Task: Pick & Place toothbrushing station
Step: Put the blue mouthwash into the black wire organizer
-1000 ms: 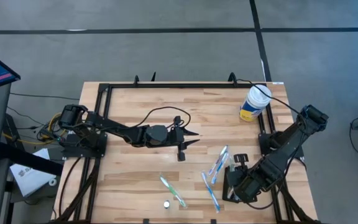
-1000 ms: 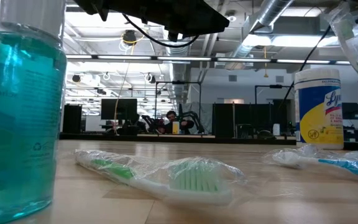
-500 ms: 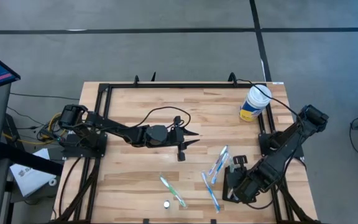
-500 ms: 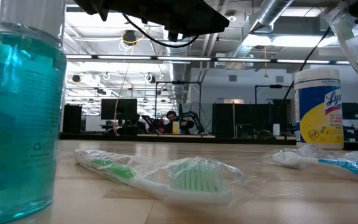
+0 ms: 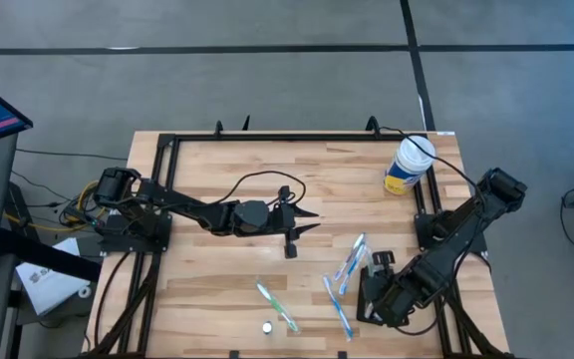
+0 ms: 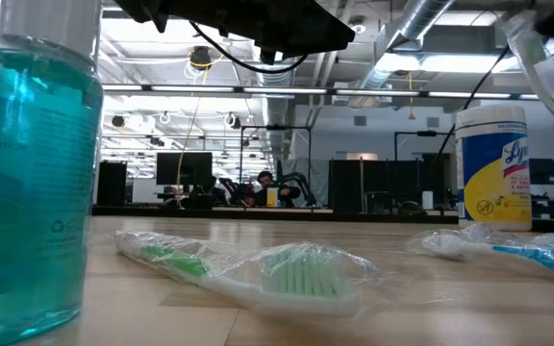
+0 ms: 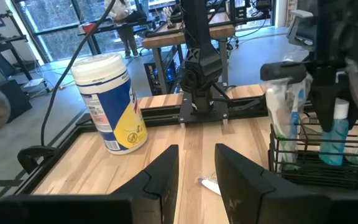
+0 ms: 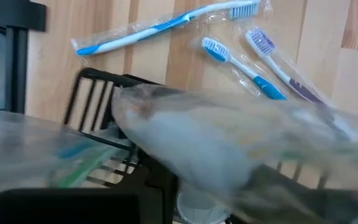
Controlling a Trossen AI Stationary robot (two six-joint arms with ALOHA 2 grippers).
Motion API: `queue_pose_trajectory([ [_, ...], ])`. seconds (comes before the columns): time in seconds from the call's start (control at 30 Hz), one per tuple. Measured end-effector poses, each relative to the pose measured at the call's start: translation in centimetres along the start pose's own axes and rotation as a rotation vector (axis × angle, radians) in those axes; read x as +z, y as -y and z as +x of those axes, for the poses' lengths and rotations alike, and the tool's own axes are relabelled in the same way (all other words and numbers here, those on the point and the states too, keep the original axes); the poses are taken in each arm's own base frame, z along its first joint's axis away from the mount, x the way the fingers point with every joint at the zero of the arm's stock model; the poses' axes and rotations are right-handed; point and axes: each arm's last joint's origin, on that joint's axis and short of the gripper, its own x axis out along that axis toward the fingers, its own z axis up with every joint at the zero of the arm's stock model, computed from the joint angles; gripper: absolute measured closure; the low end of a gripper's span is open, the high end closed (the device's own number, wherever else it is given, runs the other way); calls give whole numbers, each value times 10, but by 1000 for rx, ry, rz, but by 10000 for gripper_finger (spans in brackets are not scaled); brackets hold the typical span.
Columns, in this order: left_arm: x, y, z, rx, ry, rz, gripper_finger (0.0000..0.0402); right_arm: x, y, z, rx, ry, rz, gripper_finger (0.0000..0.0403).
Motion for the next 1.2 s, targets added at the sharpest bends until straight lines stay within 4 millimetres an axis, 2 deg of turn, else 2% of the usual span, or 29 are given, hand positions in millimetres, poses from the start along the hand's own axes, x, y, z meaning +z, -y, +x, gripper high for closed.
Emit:
queue_pose_trajectory([
  [1.2, 0, 0, 0, 0, 0, -6, 303, 2, 1, 3, 6, 18, -10, 290],
])
